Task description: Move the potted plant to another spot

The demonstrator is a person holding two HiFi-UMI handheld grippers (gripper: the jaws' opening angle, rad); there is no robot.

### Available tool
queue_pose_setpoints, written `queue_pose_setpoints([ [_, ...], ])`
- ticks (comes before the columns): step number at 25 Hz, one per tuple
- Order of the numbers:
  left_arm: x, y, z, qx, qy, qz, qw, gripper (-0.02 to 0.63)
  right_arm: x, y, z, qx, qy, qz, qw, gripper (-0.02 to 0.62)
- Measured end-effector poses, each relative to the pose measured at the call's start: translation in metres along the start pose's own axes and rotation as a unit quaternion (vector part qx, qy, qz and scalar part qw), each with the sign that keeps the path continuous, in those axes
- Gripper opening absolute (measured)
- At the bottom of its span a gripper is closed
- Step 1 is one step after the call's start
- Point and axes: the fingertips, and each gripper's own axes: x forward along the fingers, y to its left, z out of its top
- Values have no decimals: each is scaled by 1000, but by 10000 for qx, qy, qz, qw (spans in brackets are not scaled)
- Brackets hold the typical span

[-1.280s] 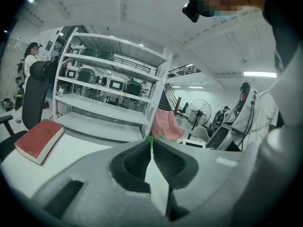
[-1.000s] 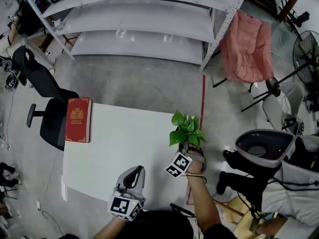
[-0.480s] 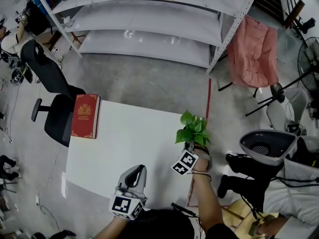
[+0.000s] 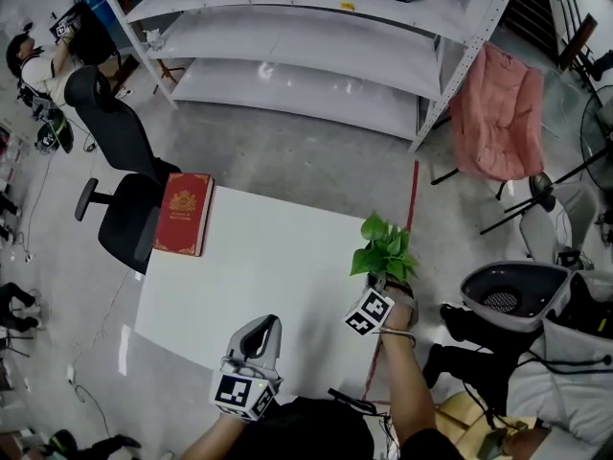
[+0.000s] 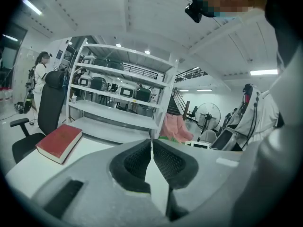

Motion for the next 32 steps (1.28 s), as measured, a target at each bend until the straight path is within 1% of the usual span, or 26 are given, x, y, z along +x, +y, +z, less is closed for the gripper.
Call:
queue_pose_setpoints([
  [7,-26,28,0,-154,-110,64,9998,29,-13,14,23,-109,-40,-92,9999,14],
  [11,-35,48,6,-92,-136,-67,9998,31,-25,19,42,-80,-16,-118,9999,14],
  [14,-41,69,13,-138,-153,-108,9997,29,-30,23,58,-46,27,-173,9998,14],
  [21,-69,116,29,6,-234,-243,9994,31,-45,48,114,-75,35,-139,9999,14],
  [24,-83,139,30,-76,-239,-198,9995,29,-48,60,142,-90,-25,-116,9999,14],
  [28,-100,167,31,-93,-272,-187,9994,29,-48,74,180,-216,-119,-130,9996,14],
  [32,-118,196,33,-184,-339,-78,9992,29,-42,90,214,-365,-150,-89,9992,14],
])
